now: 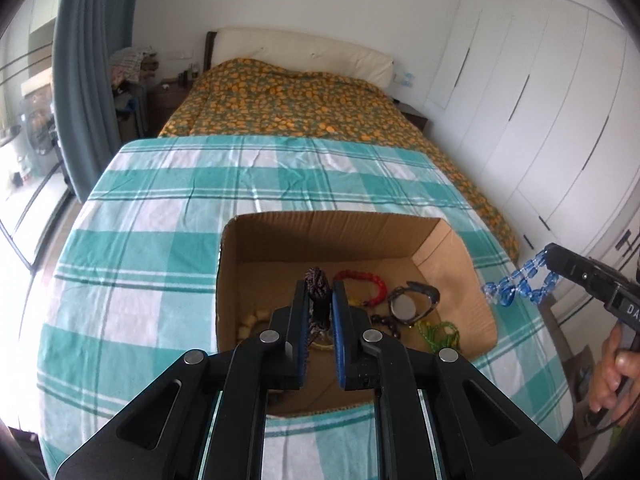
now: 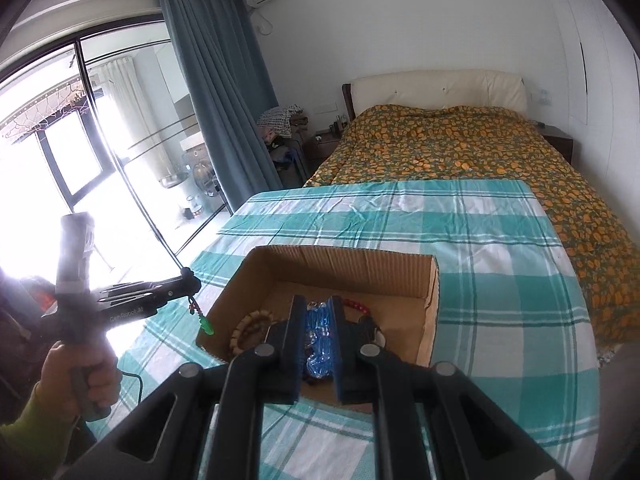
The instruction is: Organize jewelry
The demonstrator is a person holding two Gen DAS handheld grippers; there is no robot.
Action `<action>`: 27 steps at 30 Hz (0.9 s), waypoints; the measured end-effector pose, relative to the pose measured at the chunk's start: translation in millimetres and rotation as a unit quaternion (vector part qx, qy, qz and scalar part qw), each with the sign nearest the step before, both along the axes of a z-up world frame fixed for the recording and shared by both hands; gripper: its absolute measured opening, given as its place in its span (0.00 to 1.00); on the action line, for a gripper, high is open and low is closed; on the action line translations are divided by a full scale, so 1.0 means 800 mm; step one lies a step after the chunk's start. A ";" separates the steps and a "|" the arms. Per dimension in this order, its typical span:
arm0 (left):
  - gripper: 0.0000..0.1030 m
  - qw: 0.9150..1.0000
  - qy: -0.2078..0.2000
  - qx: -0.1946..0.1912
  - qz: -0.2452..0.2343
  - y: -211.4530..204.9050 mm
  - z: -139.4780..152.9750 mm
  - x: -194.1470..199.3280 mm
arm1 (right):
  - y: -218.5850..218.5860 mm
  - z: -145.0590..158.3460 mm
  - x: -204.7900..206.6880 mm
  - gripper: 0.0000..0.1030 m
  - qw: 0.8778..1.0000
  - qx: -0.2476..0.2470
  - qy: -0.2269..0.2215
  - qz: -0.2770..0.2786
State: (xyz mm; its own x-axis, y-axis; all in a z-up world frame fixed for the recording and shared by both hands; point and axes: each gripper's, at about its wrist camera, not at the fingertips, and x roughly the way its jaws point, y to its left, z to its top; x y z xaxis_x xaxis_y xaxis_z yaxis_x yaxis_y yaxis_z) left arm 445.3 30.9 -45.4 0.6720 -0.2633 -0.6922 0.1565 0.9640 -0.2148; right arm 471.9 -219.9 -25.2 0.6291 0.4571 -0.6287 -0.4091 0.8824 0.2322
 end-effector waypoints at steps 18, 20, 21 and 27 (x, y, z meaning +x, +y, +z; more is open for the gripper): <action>0.87 0.997 0.011 0.078 0.019 -0.033 -0.049 0.053 | -0.011 -0.084 0.099 0.58 0.996 -0.052 0.044 -0.052; 0.89 0.996 -0.005 0.084 0.023 -0.035 -0.039 0.037 | -0.015 -0.074 0.083 0.62 0.997 -0.051 0.034 -0.056; 0.92 0.996 -0.016 0.089 0.026 -0.038 -0.032 0.029 | -0.016 -0.069 0.075 0.64 0.997 -0.048 0.030 -0.057; 0.99 0.982 -0.093 0.145 0.076 -0.057 0.015 -0.033 | -0.010 -0.035 0.014 0.82 0.997 -0.053 0.001 -0.060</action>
State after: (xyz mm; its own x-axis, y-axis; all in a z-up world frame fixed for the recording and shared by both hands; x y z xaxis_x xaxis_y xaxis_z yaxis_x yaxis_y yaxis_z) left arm 418.6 -14.4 -33.4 0.8101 0.0403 -0.5849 0.0157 0.9958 0.0905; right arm 483.3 -228.0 -53.5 0.6741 0.3094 -0.6707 -0.2982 0.9447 0.1362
